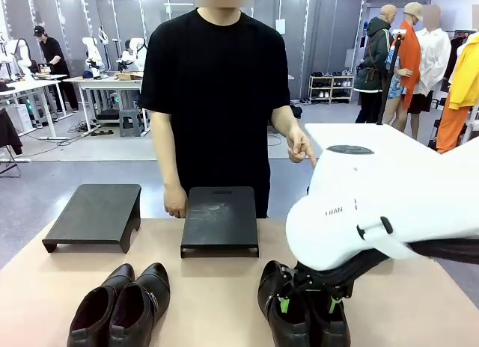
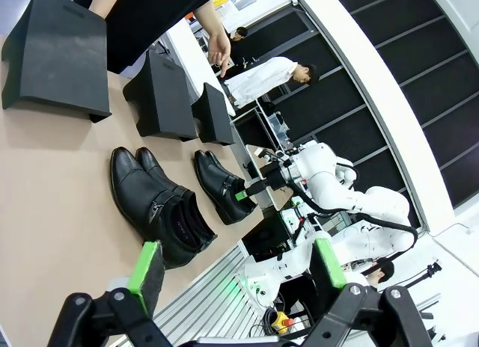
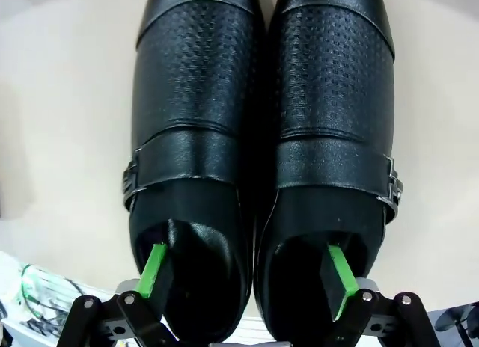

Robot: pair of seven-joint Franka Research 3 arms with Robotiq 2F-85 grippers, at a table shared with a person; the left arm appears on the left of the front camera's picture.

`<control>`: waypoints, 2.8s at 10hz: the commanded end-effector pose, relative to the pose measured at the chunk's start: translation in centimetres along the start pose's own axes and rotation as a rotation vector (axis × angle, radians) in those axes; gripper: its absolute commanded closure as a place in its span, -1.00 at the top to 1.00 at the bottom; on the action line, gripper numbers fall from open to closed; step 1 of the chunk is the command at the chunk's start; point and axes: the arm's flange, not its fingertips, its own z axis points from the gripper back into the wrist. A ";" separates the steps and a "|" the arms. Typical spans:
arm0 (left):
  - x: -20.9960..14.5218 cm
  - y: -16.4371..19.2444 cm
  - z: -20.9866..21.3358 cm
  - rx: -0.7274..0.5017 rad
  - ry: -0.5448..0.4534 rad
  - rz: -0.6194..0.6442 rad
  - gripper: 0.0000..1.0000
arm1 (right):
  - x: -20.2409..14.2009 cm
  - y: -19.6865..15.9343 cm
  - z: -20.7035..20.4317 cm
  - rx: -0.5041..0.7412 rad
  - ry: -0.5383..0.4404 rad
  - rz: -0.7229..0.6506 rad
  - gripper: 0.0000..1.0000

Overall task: Place the shoes on the stand as instructed by the person.
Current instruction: Pick up one pair of Shoes and place it on the Shoes Stand indicated by the person.

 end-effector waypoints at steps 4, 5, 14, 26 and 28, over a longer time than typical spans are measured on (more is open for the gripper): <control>0.0 0.0 0.2 -0.019 -0.006 -0.018 1.00 | -0.3 1.2 -1.7 -0.063 -0.028 -0.007 -1.00; 0.0 0.0 0.2 -0.019 -0.006 -0.018 1.00 | -0.4 1.3 -2.0 -0.068 -0.035 -0.011 -1.00; 0.0 0.0 0.2 -0.019 -0.006 -0.018 1.00 | -0.4 0.0 4.9 -0.088 -0.136 0.007 -1.00; 0.0 0.0 0.2 -0.019 -0.006 -0.018 1.00 | 0.6 -12.8 16.9 -0.104 -0.304 0.040 -1.00; 0.0 0.0 0.2 -0.019 -0.006 -0.018 1.00 | 0.6 -12.8 16.9 -0.104 -0.304 0.040 -1.00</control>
